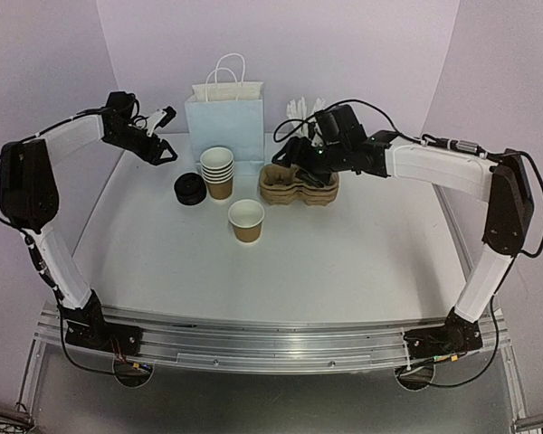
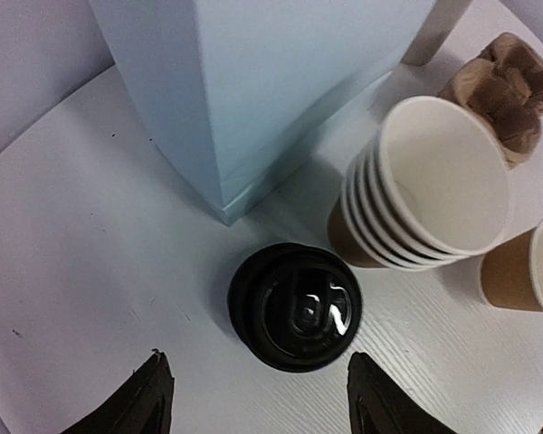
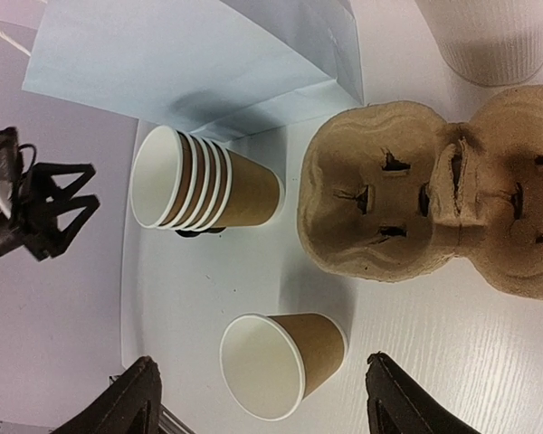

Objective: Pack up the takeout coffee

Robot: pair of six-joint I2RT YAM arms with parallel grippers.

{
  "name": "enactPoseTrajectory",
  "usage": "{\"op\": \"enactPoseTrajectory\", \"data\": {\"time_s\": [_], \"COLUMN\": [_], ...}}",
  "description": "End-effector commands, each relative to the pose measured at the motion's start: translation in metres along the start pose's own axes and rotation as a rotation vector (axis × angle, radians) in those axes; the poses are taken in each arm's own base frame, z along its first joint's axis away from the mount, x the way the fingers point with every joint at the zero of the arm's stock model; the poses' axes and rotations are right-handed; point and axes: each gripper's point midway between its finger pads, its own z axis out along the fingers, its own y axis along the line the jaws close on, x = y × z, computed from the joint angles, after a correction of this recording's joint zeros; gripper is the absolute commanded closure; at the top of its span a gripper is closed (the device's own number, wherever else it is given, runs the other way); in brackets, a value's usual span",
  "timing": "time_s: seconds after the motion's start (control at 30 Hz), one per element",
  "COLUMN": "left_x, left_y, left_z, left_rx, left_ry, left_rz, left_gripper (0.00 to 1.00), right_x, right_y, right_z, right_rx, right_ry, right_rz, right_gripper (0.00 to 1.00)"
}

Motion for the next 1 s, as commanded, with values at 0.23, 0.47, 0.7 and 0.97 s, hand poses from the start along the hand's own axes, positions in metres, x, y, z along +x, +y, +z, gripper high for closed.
{"op": "enactPoseTrajectory", "data": {"time_s": [0.23, 0.47, 0.7, 0.97], "left_x": [-0.004, 0.020, 0.023, 0.013], "left_y": [-0.024, -0.042, -0.035, -0.027], "left_z": [0.038, 0.047, 0.070, 0.085], "left_rx": [0.185, 0.436, 0.428, 0.394], "left_ry": [-0.099, -0.081, -0.056, -0.057], "left_rz": [0.686, 0.980, 1.057, 1.046], "left_gripper": [0.40, 0.48, 0.53, 0.57], "right_x": [0.001, 0.004, 0.009, 0.015], "right_y": [0.004, 0.000, -0.004, -0.008], "right_z": [0.010, 0.015, 0.019, 0.026], "right_rx": [-0.006, 0.001, 0.006, 0.008], "right_ry": [0.013, 0.026, 0.043, 0.070], "right_rz": [-0.046, -0.059, -0.072, -0.065], "right_gripper": [0.27, 0.27, 0.26, 0.26]}}
